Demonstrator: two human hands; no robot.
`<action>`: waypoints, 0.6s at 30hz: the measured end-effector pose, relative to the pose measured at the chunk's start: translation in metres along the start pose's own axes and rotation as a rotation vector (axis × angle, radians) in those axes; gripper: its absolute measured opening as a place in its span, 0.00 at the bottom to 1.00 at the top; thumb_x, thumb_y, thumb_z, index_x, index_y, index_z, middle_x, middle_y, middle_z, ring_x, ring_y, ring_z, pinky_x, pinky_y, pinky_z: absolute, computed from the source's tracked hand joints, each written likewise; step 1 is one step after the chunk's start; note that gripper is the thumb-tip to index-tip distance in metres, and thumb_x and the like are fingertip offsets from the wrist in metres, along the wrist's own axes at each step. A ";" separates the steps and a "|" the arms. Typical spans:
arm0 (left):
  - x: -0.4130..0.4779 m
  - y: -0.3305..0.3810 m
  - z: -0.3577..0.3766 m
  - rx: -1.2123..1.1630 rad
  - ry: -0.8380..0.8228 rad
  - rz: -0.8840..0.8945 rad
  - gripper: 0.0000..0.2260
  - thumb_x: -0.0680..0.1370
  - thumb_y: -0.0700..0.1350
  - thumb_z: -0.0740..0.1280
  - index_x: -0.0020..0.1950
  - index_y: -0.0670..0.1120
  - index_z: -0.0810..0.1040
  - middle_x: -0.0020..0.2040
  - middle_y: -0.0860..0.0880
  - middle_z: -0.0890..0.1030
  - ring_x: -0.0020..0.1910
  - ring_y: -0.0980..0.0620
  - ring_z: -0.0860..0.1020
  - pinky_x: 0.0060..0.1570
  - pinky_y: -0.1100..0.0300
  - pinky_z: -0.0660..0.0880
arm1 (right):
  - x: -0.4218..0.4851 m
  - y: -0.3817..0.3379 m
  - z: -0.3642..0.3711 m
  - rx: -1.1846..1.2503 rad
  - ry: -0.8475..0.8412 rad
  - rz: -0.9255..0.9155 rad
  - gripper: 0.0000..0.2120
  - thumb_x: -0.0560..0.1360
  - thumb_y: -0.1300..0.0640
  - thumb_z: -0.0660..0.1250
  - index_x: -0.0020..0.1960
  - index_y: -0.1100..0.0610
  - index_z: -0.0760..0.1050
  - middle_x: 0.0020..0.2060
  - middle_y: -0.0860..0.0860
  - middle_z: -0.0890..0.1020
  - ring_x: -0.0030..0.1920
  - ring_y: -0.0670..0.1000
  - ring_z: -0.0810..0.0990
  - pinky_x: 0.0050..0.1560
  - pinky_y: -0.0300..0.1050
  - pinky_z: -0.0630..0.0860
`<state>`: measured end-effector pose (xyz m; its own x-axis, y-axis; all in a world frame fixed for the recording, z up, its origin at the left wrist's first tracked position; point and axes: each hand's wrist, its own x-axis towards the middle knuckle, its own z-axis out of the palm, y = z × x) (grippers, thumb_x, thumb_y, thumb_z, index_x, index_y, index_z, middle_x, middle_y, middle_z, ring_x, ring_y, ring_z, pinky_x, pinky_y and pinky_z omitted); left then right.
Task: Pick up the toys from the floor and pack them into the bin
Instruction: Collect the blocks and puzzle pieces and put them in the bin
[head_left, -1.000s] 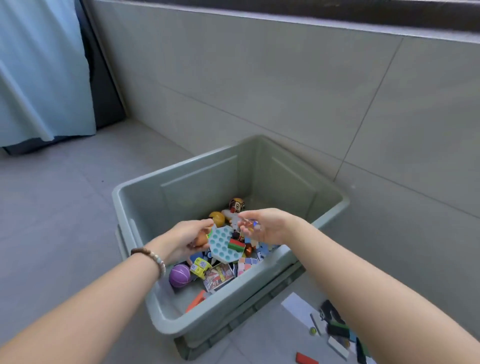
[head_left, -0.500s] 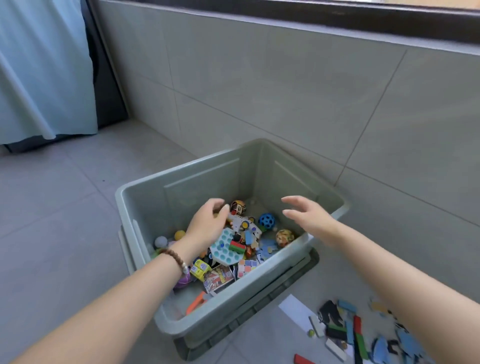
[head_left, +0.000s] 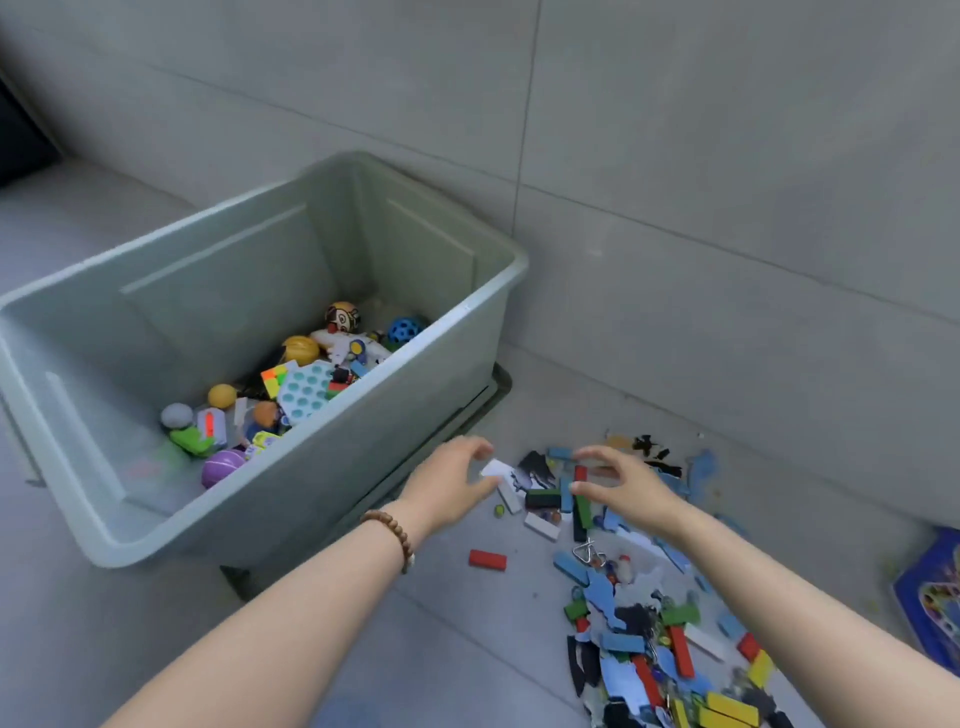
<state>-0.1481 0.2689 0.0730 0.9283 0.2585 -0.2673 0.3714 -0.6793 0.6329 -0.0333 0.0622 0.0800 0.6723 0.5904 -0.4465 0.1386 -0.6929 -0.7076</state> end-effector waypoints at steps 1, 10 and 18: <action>0.002 -0.012 0.017 0.023 -0.052 -0.044 0.18 0.77 0.50 0.67 0.65 0.47 0.72 0.63 0.51 0.75 0.61 0.52 0.73 0.59 0.62 0.68 | 0.003 0.015 0.010 0.014 -0.013 0.037 0.19 0.74 0.53 0.69 0.64 0.51 0.72 0.62 0.45 0.73 0.62 0.46 0.72 0.61 0.40 0.67; 0.014 -0.078 0.124 0.257 -0.293 -0.038 0.17 0.71 0.52 0.71 0.58 0.53 0.74 0.56 0.53 0.73 0.58 0.52 0.70 0.52 0.60 0.67 | 0.045 0.097 0.083 0.055 0.111 0.109 0.17 0.71 0.54 0.72 0.58 0.54 0.76 0.54 0.48 0.77 0.54 0.47 0.76 0.49 0.30 0.70; 0.021 -0.105 0.133 -0.020 -0.075 -0.076 0.09 0.75 0.49 0.68 0.50 0.50 0.70 0.47 0.51 0.76 0.46 0.50 0.75 0.47 0.57 0.72 | 0.066 0.104 0.106 -0.152 0.192 -0.067 0.18 0.70 0.54 0.73 0.59 0.55 0.76 0.53 0.48 0.75 0.48 0.44 0.71 0.50 0.35 0.68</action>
<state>-0.1705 0.2544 -0.0960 0.8938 0.2557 -0.3684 0.4415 -0.6456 0.6232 -0.0519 0.0730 -0.0806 0.7819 0.5576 -0.2787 0.2856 -0.7179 -0.6349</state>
